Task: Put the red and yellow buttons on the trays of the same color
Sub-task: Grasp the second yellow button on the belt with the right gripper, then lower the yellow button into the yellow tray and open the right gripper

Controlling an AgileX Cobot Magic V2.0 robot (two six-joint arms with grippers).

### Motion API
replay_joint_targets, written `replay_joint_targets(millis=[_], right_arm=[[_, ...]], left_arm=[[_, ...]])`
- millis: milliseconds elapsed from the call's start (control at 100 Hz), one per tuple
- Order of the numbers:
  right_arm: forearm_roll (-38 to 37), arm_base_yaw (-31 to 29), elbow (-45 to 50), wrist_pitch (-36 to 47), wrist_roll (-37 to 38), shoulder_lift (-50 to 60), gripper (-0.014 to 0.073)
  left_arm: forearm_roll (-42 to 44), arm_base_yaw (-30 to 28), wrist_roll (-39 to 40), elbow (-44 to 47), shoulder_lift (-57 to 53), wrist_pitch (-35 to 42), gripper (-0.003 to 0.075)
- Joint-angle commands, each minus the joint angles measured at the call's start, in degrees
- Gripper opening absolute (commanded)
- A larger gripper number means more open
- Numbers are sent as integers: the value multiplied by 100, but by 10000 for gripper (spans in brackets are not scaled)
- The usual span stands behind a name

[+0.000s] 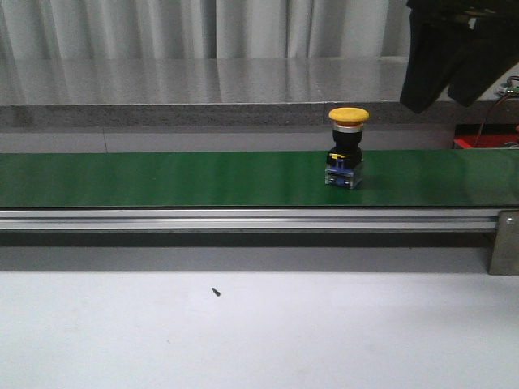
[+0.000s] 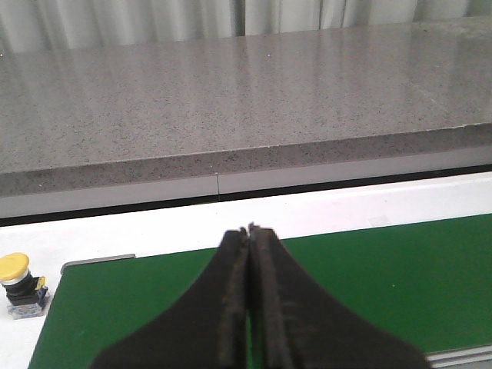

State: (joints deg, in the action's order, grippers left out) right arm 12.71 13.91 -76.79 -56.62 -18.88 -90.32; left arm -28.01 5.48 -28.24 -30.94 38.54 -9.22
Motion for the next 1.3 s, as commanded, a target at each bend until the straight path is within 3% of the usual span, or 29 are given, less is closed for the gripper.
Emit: replay_joint_targets(millis=[0, 310, 620, 880, 1290], right_arm=[[76, 62, -412, 104, -48, 3, 521], [105, 70, -1059, 36, -48, -653, 521], [107, 70, -1123, 102, -48, -1048, 515], [-65, 65, -1123, -58, 266, -1070, 276], [-255, -326, -1124, -838, 452, -569, 270]], left_arm=[[-88, 45, 13, -178, 18, 388, -20], [-88, 45, 13, -178, 18, 388, -20], [-88, 45, 13, -178, 18, 388, -20], [-88, 45, 13, -178, 18, 388, -20], [-88, 45, 13, -178, 18, 388, -20]])
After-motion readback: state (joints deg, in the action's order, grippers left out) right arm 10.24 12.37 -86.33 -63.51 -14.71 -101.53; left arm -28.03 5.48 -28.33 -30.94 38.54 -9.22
